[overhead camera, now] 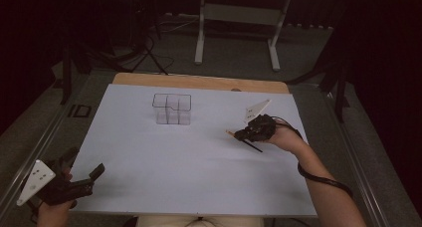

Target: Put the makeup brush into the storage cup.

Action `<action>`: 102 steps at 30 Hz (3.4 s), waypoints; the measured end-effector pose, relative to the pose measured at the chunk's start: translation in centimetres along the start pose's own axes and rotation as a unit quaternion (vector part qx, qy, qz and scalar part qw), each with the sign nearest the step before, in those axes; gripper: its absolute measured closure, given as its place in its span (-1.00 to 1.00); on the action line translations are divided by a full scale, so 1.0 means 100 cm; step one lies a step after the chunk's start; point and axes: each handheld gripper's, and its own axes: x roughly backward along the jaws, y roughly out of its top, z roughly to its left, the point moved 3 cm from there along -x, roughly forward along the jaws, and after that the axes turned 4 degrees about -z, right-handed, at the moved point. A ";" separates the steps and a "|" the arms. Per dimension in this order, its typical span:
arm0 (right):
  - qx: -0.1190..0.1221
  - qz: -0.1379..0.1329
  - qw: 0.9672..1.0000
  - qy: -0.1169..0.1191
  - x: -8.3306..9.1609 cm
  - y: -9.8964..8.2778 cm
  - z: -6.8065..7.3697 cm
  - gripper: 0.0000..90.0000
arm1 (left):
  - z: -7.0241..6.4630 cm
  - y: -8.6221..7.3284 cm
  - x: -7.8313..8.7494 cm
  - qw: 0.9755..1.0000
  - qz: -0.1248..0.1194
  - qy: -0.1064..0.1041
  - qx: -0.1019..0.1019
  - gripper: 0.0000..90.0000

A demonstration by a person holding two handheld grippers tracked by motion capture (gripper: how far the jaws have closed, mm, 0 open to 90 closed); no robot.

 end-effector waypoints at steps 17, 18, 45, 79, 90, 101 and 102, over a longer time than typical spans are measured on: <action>-0.047 -0.094 0.994 -0.028 0.007 0.008 0.008 0.87 | -0.004 -0.001 -0.004 1.000 0.007 -0.024 0.008 -0.97; -0.046 -0.098 0.994 -0.031 0.007 0.009 0.008 0.87 | -0.005 -0.001 -0.005 1.000 0.005 -0.029 0.010 -0.97; -0.031 -0.205 0.978 -0.025 0.028 0.044 0.034 0.87 | -0.029 0.024 -0.040 0.983 0.032 -0.162 0.077 -0.93; -0.016 -0.271 0.962 -0.010 0.045 0.081 0.057 0.87 | -0.076 0.065 -0.119 0.955 0.054 -0.285 0.055 -0.86; -0.009 -0.289 0.957 0.012 0.035 0.097 0.064 0.87 | -0.097 0.070 -0.146 0.944 0.058 -0.321 0.047 -0.80; -0.007 -0.310 0.950 0.031 0.030 0.107 0.070 0.87 | -0.118 0.063 -0.166 0.934 0.064 -0.350 0.044 -0.62; -0.009 -0.313 0.949 0.033 0.029 0.108 0.071 0.87 | -0.120 0.063 -0.168 0.933 0.064 -0.351 0.045 -0.61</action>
